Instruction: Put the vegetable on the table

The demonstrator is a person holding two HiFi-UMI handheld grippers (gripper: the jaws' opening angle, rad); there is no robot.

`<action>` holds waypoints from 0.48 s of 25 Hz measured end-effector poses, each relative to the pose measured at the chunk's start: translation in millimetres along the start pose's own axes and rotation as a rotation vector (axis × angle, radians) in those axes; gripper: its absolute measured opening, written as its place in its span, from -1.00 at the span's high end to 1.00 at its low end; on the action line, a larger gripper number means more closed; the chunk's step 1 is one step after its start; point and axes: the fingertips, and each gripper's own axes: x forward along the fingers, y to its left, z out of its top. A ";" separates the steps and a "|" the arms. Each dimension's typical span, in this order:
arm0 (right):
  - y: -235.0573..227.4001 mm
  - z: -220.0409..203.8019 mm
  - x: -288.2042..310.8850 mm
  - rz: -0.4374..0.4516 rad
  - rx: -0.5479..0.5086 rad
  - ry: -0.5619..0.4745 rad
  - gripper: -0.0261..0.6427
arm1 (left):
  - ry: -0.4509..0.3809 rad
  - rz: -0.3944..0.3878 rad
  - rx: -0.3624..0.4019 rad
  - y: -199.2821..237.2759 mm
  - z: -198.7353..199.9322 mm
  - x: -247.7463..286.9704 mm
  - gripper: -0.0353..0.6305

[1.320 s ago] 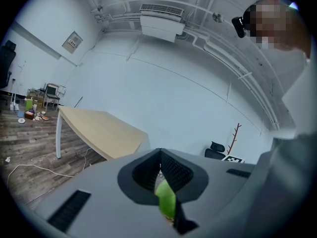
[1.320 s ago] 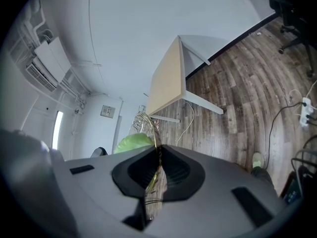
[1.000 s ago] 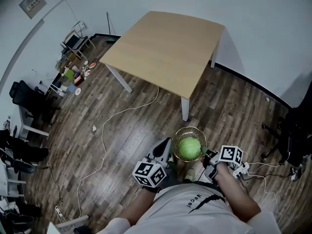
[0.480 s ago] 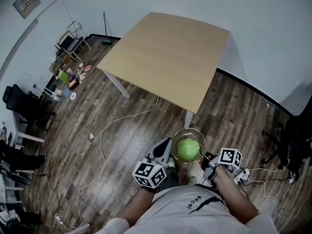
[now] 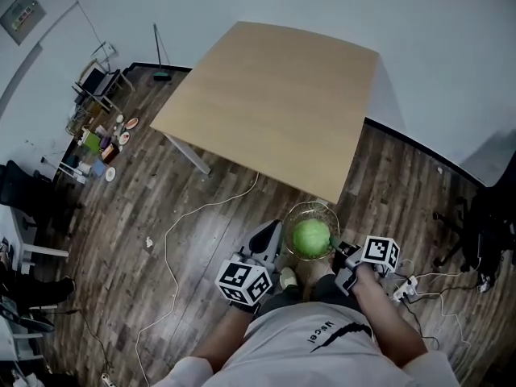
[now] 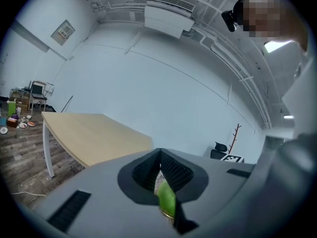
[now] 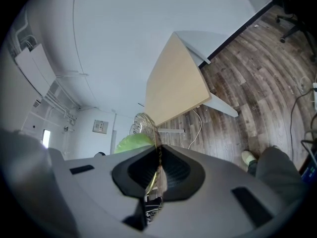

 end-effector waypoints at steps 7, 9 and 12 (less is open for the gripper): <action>5.4 31.0 35.1 -0.019 0.027 -0.009 0.84 | 0.021 -0.003 -0.034 33.2 5.5 23.6 0.86; 6.7 46.3 46.4 -0.022 0.026 -0.005 0.84 | 0.023 0.005 -0.034 44.3 8.0 35.7 0.86; 8.5 67.0 66.1 -0.026 0.030 0.006 0.84 | 0.026 0.018 -0.031 62.5 15.4 54.7 0.86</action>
